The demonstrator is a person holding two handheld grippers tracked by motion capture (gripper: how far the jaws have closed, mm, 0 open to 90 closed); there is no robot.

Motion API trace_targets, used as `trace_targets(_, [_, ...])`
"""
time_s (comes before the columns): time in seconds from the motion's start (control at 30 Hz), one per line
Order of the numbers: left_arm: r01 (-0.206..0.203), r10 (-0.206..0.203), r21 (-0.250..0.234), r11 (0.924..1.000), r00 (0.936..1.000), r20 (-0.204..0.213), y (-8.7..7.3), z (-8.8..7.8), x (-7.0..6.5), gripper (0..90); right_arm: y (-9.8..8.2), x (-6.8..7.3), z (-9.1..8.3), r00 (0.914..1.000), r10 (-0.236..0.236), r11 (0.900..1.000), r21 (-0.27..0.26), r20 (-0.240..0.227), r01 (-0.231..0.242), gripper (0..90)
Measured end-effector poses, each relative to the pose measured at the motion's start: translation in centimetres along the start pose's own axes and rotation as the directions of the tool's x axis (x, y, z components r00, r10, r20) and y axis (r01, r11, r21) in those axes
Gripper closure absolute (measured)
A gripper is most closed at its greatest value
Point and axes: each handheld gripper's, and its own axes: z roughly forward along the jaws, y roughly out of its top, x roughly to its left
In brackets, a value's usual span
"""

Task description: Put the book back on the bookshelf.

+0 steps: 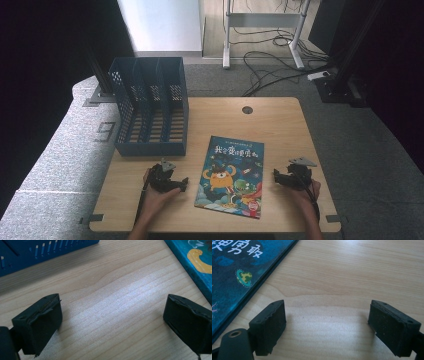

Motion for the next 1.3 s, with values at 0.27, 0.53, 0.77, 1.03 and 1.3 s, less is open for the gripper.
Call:
trace_targets(0.27, [0.031,-0.031,-0.010,0.9995,0.9992,-0.024,0.0,-0.1,0.2,5.5,0.1,0.1,0.1,1.0000,0.004,1.000,0.001,-0.003,-0.004,14.7])
trace_targets(0.53, [0.037,-0.038,-0.014,0.9992,0.9988,-0.031,0.0,0.0,0.2,5.8,0.0,0.2,-0.1,1.0000,0.002,1.000,0.000,0.002,-0.002,14.8])
trace_targets(0.77, [0.033,-0.034,-0.012,0.9994,0.9991,-0.026,0.1,0.0,0.3,5.5,-0.1,0.4,-0.1,0.9998,0.018,1.000,0.004,0.013,-0.018,14.1])
trace_targets(1.03, [0.047,-0.047,-0.024,0.9986,0.9982,-0.036,-0.1,-0.2,0.5,9.5,0.3,0.5,0.2,1.0000,0.006,1.000,0.003,-0.003,-0.006,15.2])
trace_targets(1.3, [0.053,-0.054,-0.028,0.9982,0.9977,-0.041,-0.4,-0.5,0.7,11.5,1.5,1.3,-0.3,0.9994,0.018,0.999,-0.031,-0.028,-0.018,15.7])
